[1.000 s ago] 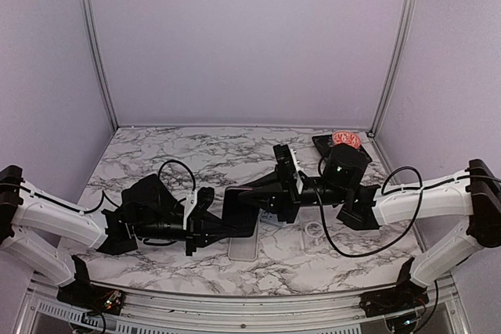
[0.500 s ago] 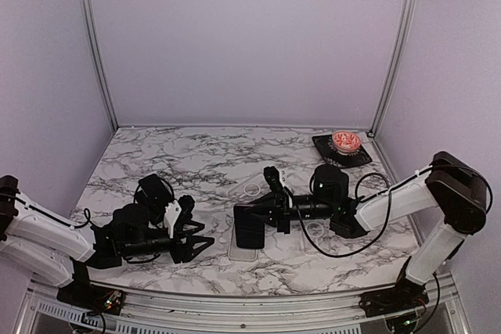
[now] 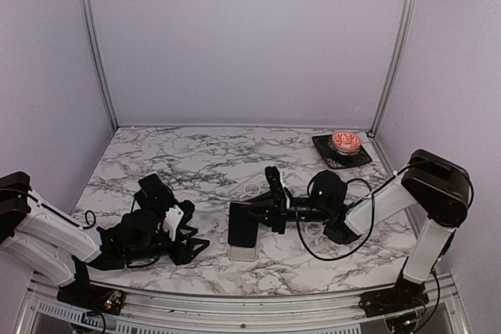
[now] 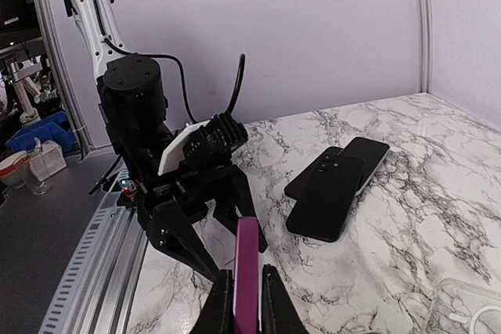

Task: Put the phone into the phone case
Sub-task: Install the phone into the phone case.

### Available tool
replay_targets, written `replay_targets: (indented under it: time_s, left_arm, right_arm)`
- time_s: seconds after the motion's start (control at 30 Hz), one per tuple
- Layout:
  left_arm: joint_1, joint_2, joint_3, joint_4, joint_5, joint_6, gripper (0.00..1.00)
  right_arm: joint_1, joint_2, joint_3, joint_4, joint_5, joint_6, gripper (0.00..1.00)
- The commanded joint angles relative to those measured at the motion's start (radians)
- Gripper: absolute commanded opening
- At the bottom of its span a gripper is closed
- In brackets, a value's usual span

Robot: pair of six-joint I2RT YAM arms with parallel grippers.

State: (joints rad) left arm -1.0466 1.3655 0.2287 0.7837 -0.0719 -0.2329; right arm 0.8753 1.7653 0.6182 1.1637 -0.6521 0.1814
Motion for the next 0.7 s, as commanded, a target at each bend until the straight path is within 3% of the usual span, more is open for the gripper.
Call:
replay_targets:
  time_s: [0.0,0.33,0.67]
  left_arm:
    - [-0.001,0.019,0.033,-0.025,0.004,0.003,0.56]
    - [-0.001,0.052,0.059,-0.035,0.009,0.038,0.56]
    - [-0.005,0.132,0.065,-0.043,0.061,0.089,0.44]
  right_arm:
    - [0.008,-0.001,-0.014,0.081,-0.014,0.037,0.00]
    - [0.002,0.049,-0.034,0.085,-0.057,0.020,0.00]
    - [-0.005,0.096,0.008,0.095,-0.093,0.037,0.00]
